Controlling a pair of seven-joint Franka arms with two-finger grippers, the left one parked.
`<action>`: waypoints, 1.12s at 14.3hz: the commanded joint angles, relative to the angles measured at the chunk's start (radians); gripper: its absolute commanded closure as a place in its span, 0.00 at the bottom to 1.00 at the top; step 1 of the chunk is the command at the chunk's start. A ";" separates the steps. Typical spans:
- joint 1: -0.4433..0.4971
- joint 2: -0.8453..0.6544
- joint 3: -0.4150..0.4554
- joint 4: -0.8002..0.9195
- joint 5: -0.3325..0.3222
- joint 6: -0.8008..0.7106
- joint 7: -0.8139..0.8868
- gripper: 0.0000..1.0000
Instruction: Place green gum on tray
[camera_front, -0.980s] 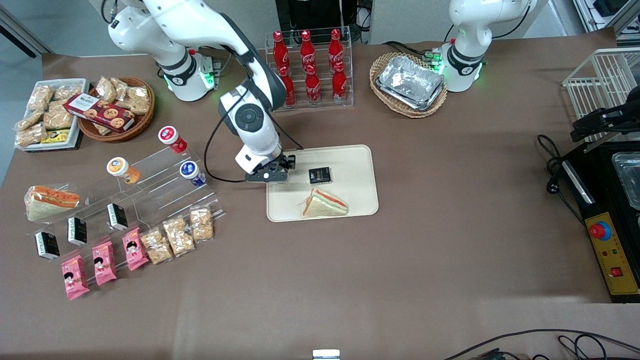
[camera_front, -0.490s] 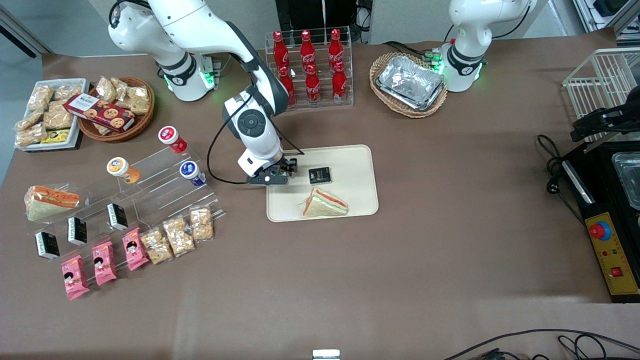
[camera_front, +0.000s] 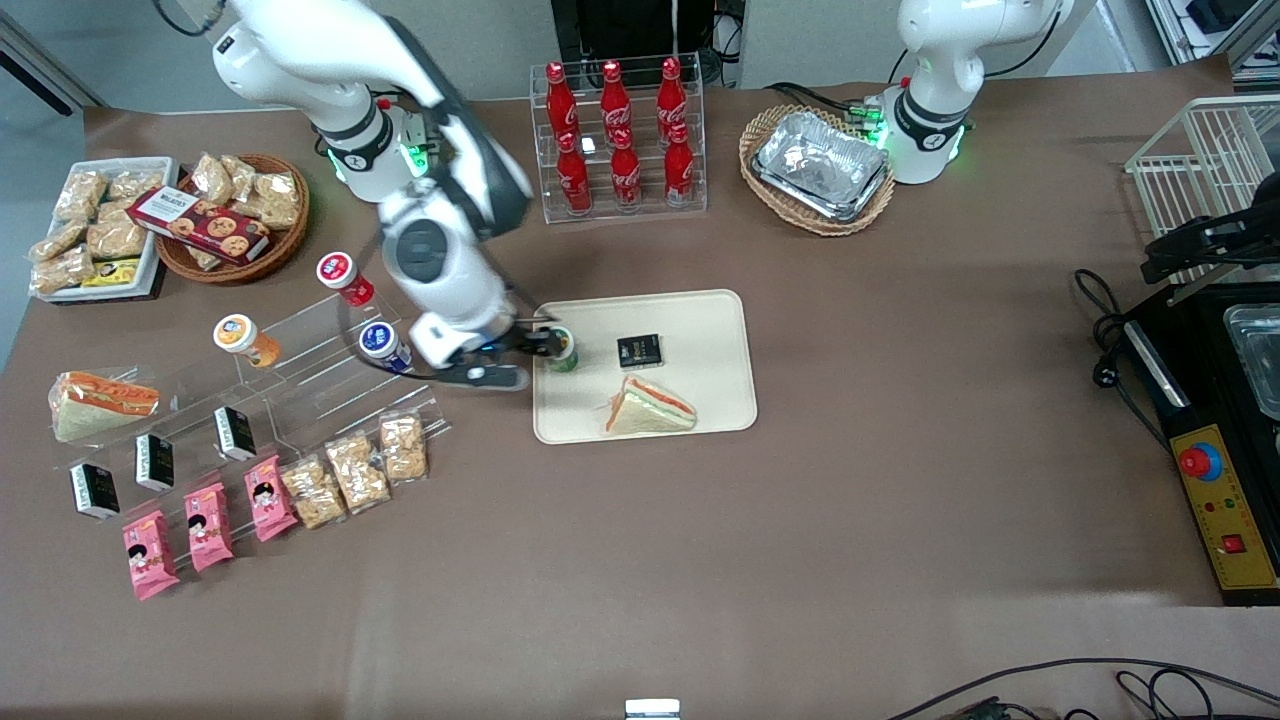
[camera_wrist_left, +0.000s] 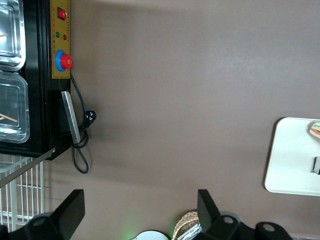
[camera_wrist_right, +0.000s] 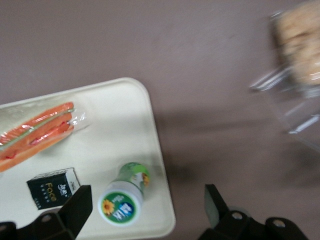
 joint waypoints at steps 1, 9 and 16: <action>-0.106 -0.151 -0.008 -0.005 -0.102 -0.153 -0.053 0.00; -0.442 -0.246 -0.009 0.235 -0.191 -0.529 -0.350 0.00; -0.509 -0.131 -0.032 0.568 -0.194 -0.796 -0.395 0.00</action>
